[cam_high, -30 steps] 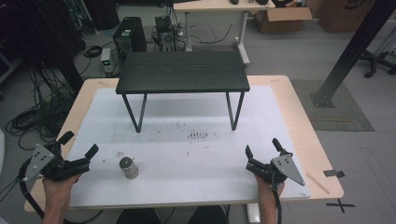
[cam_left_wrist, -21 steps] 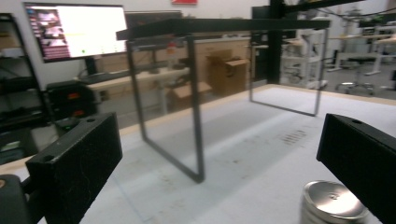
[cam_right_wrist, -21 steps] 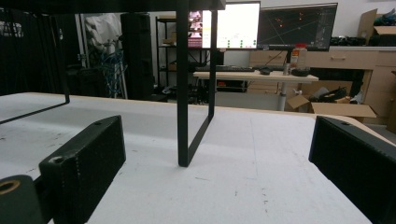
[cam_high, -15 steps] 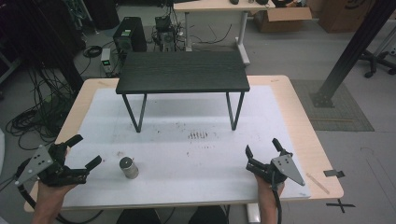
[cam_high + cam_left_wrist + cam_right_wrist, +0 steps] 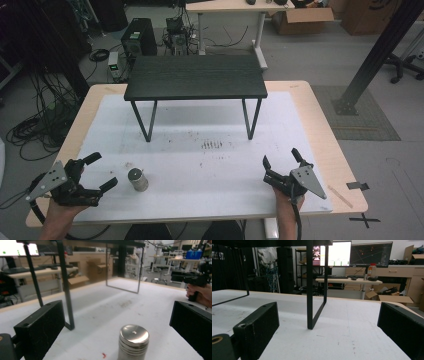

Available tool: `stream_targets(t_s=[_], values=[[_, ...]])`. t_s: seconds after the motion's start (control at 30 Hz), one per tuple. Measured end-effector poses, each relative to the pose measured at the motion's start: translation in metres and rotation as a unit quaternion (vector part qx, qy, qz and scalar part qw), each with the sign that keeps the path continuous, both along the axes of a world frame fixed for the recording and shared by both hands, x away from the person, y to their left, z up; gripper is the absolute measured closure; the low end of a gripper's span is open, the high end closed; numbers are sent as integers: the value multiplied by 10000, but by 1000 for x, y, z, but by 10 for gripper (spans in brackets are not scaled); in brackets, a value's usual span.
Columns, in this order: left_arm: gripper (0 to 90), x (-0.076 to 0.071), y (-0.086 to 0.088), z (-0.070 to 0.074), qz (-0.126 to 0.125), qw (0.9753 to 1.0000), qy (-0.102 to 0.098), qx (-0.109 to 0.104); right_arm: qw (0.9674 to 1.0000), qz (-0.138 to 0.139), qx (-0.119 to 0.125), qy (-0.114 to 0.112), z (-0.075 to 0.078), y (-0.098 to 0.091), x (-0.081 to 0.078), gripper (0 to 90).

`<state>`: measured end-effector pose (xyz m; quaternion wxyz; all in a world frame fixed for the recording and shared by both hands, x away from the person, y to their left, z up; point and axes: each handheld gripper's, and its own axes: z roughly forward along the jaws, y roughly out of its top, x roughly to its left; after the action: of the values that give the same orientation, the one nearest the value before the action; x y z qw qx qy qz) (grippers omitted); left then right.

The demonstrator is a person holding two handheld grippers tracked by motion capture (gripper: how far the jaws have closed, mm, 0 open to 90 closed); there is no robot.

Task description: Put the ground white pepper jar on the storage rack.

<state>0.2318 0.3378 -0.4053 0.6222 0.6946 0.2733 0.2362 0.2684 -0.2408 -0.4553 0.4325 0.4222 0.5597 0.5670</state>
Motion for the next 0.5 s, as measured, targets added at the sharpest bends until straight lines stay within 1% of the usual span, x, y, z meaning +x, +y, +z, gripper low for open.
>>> stream_targets(t_s=[0.07,0.17,0.2,0.33,0.37,0.4,0.47,0.5], values=[[5,0,-2,-1,-28,10000,40,25,10000,0,0,-2,0,0,0,35],[5,2,-8,-5,-112,9997,184,143,10000,1,4,-5,0,0,0,35],[5,4,-12,-7,-164,9993,252,212,10000,1,6,-8,0,0,0,35],[6,6,-19,-10,-226,9988,331,286,10000,3,6,-18,0,0,0,35],[6,7,-23,-12,-259,9983,394,346,10000,5,7,-18,0,0,0,35],[7,7,-23,-12,-259,9983,394,346,10000,6,7,-18,0,0,0,35],[8,9,-28,-14,-304,9976,490,388,10000,8,7,-25,0,0,-1,34],[7,9,-28,-14,-304,9976,490,388,10000,9,8,-28,0,0,-1,35]])
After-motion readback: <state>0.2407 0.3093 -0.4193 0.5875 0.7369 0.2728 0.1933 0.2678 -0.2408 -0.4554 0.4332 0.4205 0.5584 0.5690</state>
